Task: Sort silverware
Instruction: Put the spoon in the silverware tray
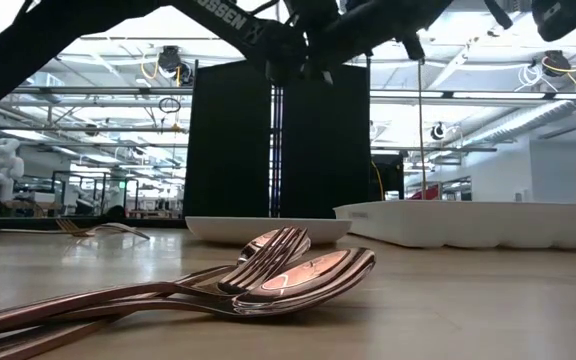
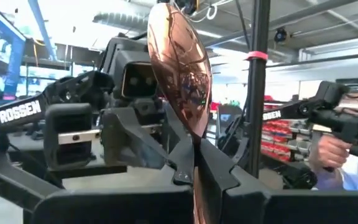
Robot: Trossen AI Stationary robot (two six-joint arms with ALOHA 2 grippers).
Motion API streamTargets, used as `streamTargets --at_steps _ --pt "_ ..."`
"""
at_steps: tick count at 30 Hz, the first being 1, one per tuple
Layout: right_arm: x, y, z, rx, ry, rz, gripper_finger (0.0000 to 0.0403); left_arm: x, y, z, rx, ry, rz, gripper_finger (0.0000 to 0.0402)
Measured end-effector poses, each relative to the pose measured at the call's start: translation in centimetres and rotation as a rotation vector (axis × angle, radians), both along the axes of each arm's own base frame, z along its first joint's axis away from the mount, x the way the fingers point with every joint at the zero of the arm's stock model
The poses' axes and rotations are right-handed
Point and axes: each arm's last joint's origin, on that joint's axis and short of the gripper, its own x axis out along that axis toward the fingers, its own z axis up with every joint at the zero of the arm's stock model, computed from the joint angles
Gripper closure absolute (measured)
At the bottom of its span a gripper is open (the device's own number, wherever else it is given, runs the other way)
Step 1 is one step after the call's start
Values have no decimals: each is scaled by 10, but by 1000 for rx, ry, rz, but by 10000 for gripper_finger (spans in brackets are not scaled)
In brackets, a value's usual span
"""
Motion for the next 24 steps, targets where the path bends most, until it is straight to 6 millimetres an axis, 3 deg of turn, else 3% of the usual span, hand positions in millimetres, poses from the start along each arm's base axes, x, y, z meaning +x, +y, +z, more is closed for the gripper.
streamTargets --at_steps 8,14,24 --pt "8 5 -14 -19 -13 -33 296 4 -18 6 -5 -34 78 400" --pt "13 9 -15 11 -63 55 296 7 -31 2 9 -15 148 401" --pt "21 7 -17 35 -43 -35 296 10 -39 -2 -17 29 239 401"
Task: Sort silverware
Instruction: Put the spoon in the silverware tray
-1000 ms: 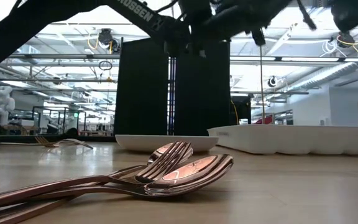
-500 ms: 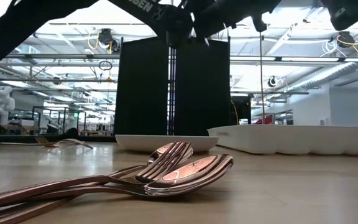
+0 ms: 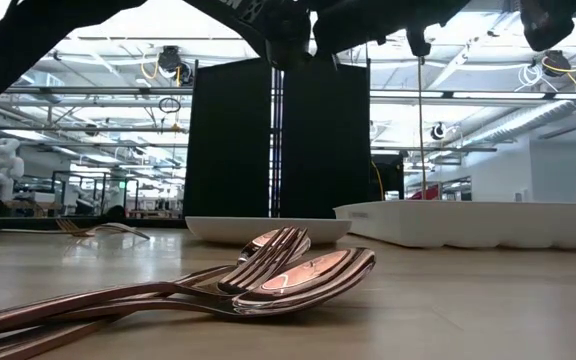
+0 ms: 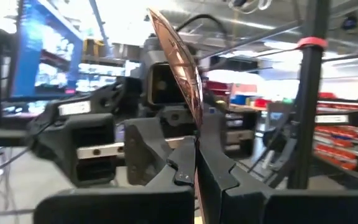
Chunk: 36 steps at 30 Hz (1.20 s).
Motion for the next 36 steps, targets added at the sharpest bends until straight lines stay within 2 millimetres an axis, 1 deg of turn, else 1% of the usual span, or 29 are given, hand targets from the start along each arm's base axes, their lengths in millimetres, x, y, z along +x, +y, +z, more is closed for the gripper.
streamTargets --at_steps 2,8,13,16,19,20,25,29,33,36 --pt "4 1 -2 -4 15 -32 296 0 1 -1 -7 9 18 401" --pt "13 0 -8 -64 58 -228 296 1 3 -3 -15 35 42 401" --pt "15 -1 -9 -71 62 -267 301 3 3 -9 -23 97 74 401" --pt "15 -1 -10 -70 68 -273 329 3 6 -10 -25 111 86 401" --pt "15 -2 -12 -57 83 -276 384 3 10 -11 -25 118 96 400" --pt "14 -2 -12 -51 88 -283 392 3 10 -11 -23 122 96 400" --pt "12 -4 -16 -31 117 -283 400 4 15 -16 1 165 104 400" --pt "9 -4 -15 -26 120 -195 401 4 14 -19 57 189 40 379" --pt "7 -1 -13 14 123 -9 401 2 9 -19 92 184 -106 334" --pt "7 4 -7 70 92 132 402 1 8 -20 150 163 -181 297"
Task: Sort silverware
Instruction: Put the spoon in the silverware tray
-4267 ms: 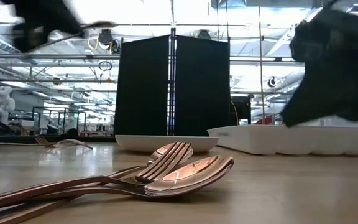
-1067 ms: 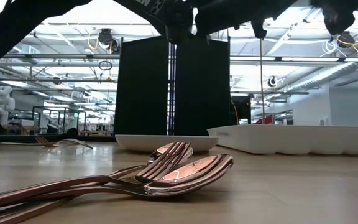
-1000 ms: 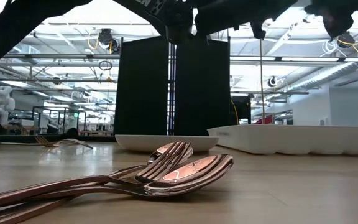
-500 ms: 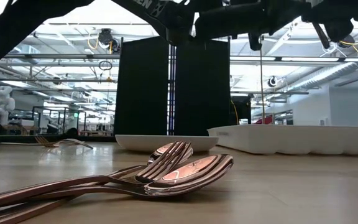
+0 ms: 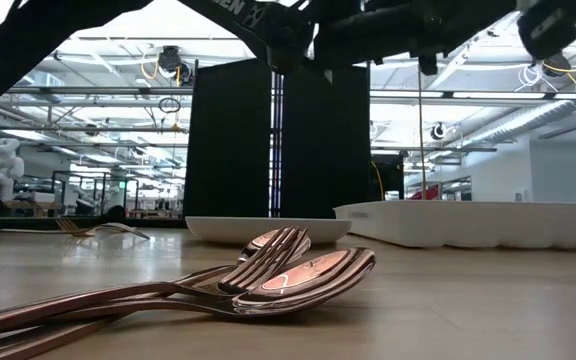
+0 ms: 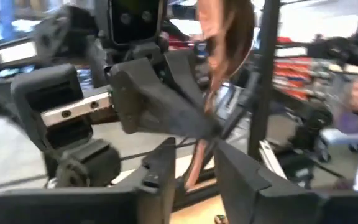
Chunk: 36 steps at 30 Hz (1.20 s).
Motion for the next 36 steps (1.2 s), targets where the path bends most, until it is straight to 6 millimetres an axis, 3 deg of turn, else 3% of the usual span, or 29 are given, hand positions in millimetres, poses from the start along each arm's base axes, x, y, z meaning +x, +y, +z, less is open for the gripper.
streamTargets --at_steps 5,9,18,25,36 --pt "3 7 5 70 -101 151 402 -1 -9 3 91 -79 -53 247" --pt "5 11 -4 103 -100 216 403 -3 -16 8 131 -168 -126 230" --pt "18 19 -24 179 -160 269 403 -4 -25 9 132 -183 -192 228" --pt "40 26 -32 172 -116 259 403 -5 -40 8 112 -163 -262 228" --pt "67 38 -38 233 -144 310 403 -7 -46 1 71 -71 -360 228"
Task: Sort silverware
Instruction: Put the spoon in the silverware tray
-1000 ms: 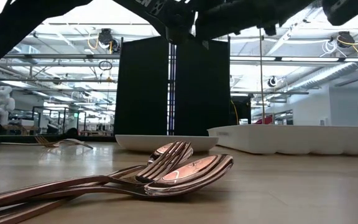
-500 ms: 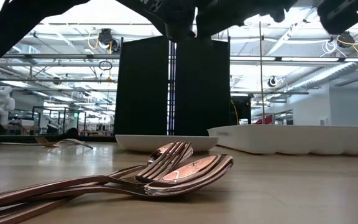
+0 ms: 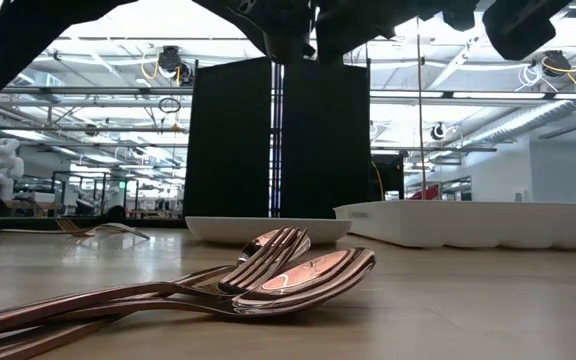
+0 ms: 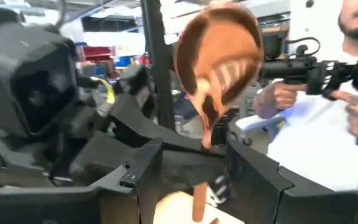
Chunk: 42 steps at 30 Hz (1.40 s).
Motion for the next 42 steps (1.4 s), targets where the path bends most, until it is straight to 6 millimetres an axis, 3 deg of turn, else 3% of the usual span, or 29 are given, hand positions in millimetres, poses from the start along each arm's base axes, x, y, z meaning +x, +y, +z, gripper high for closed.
streamTargets --at_steps 11,19,42 --pt "10 7 -6 48 21 37 403 -4 12 -3 13 50 -203 242" --pt "13 1 -11 27 67 -8 403 -3 18 -4 -10 75 -138 275" --pt "11 5 -15 146 188 55 401 -8 24 8 8 -30 -269 277"
